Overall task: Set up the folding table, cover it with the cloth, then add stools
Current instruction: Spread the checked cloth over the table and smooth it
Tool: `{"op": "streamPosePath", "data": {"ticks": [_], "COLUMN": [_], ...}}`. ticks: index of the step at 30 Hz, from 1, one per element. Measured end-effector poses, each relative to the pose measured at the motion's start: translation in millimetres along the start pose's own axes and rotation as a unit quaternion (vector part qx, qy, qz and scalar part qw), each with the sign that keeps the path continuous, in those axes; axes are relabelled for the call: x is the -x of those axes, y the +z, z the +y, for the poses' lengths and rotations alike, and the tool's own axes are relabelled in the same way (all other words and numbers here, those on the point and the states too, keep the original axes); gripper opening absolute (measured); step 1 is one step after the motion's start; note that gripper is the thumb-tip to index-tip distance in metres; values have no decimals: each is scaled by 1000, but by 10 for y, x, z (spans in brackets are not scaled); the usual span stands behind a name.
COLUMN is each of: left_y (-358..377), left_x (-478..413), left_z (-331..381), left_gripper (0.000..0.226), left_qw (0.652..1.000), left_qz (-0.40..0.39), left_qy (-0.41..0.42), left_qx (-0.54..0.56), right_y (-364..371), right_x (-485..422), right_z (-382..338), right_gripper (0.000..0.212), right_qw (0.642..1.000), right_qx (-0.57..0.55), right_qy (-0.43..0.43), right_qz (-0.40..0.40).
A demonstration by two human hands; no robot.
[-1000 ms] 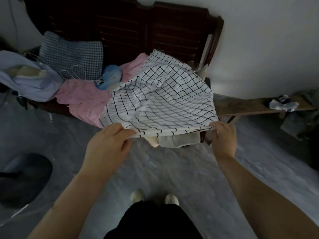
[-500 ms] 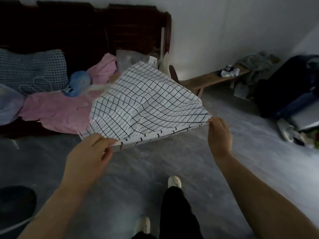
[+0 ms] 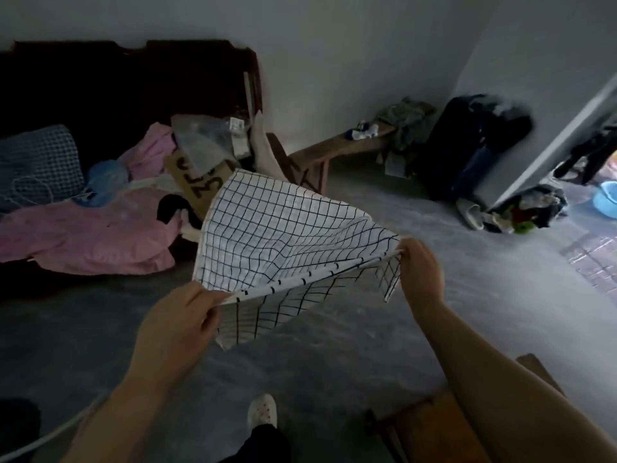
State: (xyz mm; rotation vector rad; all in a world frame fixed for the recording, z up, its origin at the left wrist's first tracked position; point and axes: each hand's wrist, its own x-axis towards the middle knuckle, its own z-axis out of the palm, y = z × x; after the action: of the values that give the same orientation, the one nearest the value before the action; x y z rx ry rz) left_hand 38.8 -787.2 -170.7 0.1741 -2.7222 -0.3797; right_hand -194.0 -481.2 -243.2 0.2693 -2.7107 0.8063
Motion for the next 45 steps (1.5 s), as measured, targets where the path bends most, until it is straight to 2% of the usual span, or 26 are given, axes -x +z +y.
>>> {"op": "streamPosePath", "data": {"ticks": [3,6,9,14,18,22,27,34,38,45], "left_y": [46,160,249,337,415,537,652,777,871,853], "left_x": [370,807,1197,1609,1616,1537,1427,1141,855,295], "left_z": [427,886,1305,1837,2021,2152,2178,1992,1841,1651], "left_gripper": [17,29,24,24,18,16,10,19,12,16], "left_qw": [1000,999,997,994,993,990,988,988,988,994], "left_qz": [-2,-34,-57,-93,-107,-131,-131,-128,-127,-93], "left_qy": [-17,-40,-48,-14,21,39,62,44,17,32], "left_qx": [6,13,34,48,44,44,59,72,82,55], "right_y": [-400,-867,-1359,-2060,-2373,-2454,-2446,-2255,-2073,-1807], "right_x": [338,722,1167,1817,2150,2386,2460,2172,1873,1263], "right_z": [355,849,1264,1734,1879,2071,2157,2025,1991,1885], "right_gripper": [13,14,13,11,23,15,17,20,17,14], "right_qw": [999,999,999,998,992,995,989,990,990,993], "right_qx": [-27,-12,1,44,97,93,112,109,114,107], "right_qy": [3,-28,-45,-27,-74,23,69,60,66,31], "right_qz": [21,20,3,-22,-28,-40,-62,-65,-59,-48]}}
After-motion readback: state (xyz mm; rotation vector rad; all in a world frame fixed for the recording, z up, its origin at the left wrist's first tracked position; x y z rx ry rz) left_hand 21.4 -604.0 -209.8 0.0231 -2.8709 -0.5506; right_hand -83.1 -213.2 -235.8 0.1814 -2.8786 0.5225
